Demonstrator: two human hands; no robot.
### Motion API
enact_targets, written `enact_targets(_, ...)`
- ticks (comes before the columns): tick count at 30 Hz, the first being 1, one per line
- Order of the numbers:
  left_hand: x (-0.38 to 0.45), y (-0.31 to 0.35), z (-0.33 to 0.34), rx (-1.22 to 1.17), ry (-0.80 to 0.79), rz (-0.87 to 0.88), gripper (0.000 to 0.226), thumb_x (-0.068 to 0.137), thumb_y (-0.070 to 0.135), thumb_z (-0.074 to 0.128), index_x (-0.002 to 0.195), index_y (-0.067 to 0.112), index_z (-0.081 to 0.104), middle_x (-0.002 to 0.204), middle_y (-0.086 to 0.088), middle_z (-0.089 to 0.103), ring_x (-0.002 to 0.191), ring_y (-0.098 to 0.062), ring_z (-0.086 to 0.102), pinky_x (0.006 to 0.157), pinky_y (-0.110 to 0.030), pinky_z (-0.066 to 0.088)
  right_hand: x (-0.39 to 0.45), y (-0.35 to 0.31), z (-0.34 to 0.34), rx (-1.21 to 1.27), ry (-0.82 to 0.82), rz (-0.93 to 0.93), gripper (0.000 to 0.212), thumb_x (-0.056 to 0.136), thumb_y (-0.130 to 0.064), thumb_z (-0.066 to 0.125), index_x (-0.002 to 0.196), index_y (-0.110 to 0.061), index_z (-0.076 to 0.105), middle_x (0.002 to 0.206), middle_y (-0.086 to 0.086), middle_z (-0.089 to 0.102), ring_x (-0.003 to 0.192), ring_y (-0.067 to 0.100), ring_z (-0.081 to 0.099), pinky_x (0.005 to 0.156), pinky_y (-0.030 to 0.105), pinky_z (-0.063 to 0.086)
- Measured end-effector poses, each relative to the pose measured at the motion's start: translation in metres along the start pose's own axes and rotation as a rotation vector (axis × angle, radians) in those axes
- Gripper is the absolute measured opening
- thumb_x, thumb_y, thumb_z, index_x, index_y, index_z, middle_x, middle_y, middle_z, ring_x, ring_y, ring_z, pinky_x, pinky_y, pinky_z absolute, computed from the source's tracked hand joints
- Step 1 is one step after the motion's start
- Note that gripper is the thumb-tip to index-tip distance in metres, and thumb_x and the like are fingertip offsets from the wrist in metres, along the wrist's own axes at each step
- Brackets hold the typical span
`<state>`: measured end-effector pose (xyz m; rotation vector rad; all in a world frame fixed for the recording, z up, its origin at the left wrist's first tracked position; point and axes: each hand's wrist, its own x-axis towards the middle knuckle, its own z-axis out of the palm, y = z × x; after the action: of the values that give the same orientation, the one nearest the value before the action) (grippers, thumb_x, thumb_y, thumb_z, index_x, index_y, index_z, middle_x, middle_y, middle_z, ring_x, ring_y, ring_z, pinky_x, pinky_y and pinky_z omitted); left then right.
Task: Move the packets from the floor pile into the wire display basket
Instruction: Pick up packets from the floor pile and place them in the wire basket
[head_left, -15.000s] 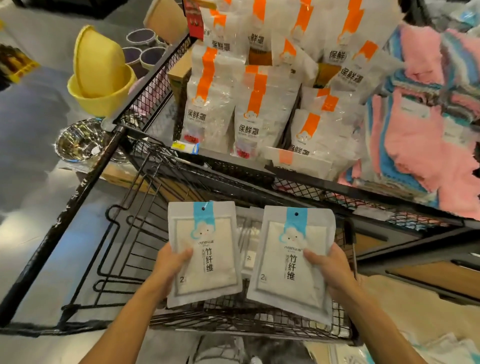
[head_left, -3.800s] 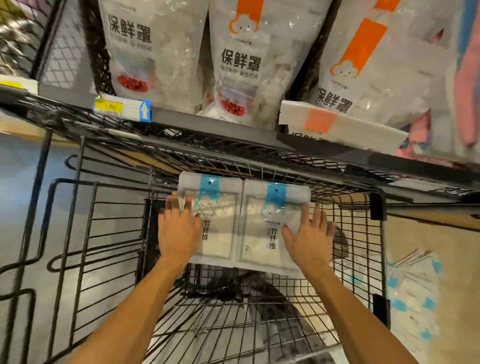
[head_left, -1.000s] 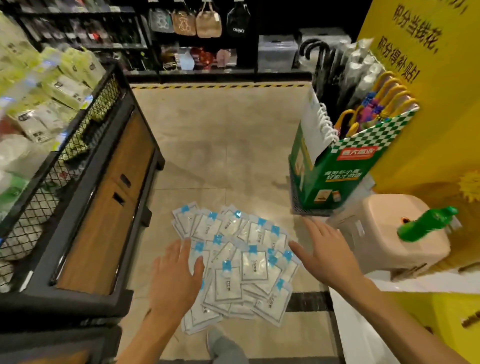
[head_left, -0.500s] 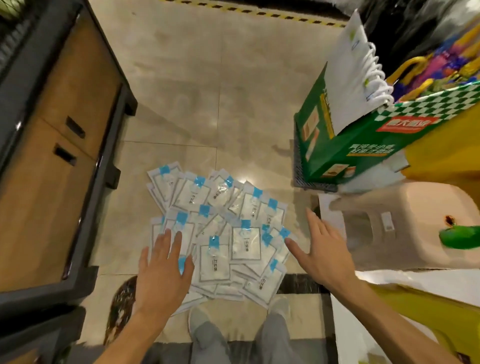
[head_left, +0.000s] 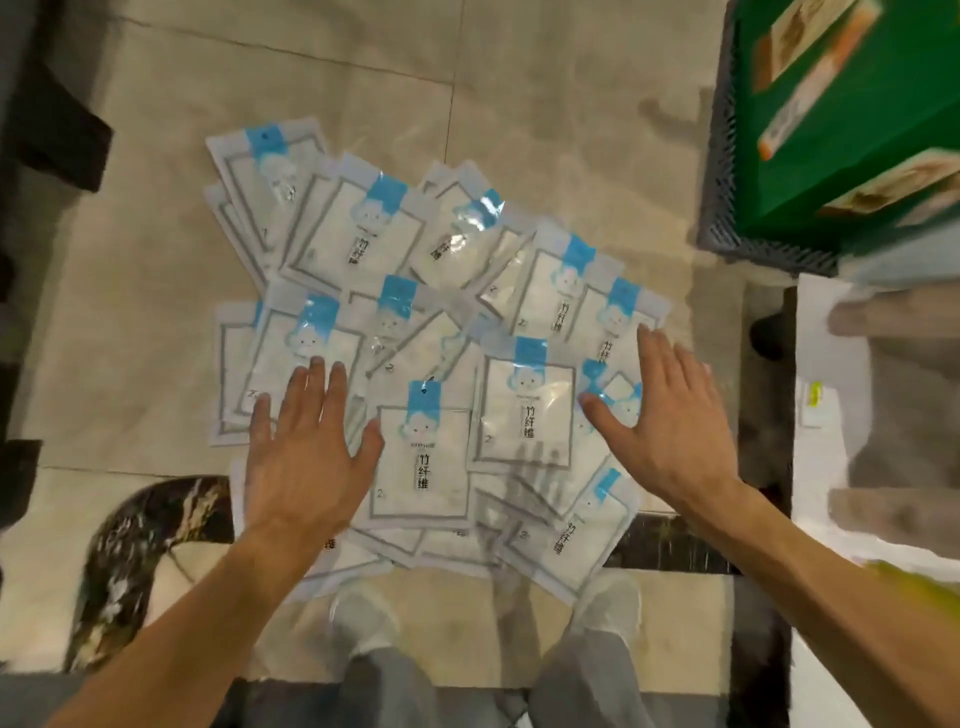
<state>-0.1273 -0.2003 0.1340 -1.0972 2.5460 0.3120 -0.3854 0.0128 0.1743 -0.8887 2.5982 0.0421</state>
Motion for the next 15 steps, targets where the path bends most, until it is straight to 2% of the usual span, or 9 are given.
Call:
enact_targets(4, 0.024, -0.005, 0.099, -0.033, 0.002, -0.042, 0.086, 0.096, 0.064, 0.009, 0.161, 0.009, 0.020, 0.169, -0.009, 0.016, 0.157, -0.022, 0.016, 0.127, -0.049, 0.009, 0.033, 0.022, 0.099, -0.027, -0.044, 0.035, 0.100, 0.094, -0.081, 0.028, 0.166, -0.018, -0.001, 0.173, 0.005, 0.004, 0.160, 0.027, 0.005, 0.130, 0.048, 0.009)
enact_targets(10, 0.049, -0.005, 0.210, -0.053, -0.023, -0.076, 0.095, 0.092, 0.070, 0.009, 0.162, 0.006, 0.012, 0.170, -0.011, 0.010, 0.158, -0.022, 0.008, 0.127, -0.047, 0.004, 0.070, 0.043, 0.214, 0.040, -0.034, 0.091, 0.105, 0.090, -0.081, 0.035, 0.165, -0.016, 0.000, 0.173, 0.010, 0.003, 0.159, 0.029, 0.005, 0.129, 0.047, 0.007)
enact_targets(13, 0.058, -0.010, 0.258, -0.120, 0.022, -0.085, 0.101, 0.093, 0.074, 0.019, 0.160, -0.001, 0.013, 0.168, -0.021, 0.012, 0.157, -0.031, 0.011, 0.127, -0.050, 0.008, 0.087, 0.049, 0.260, 0.075, 0.003, 0.119, 0.113, 0.088, -0.086, 0.035, 0.164, -0.010, -0.001, 0.172, 0.015, 0.001, 0.159, 0.031, 0.004, 0.129, 0.049, 0.008)
enact_targets(15, 0.062, -0.013, 0.287, -0.167, 0.109, -0.068, 0.101, 0.094, 0.073, 0.030, 0.158, -0.005, 0.017, 0.165, -0.028, 0.016, 0.154, -0.038, 0.019, 0.126, -0.052, 0.014, 0.094, 0.053, 0.287, 0.114, 0.046, 0.172, 0.122, 0.084, -0.091, 0.034, 0.163, -0.005, -0.002, 0.172, 0.016, -0.001, 0.159, 0.030, 0.001, 0.129, 0.050, 0.004)
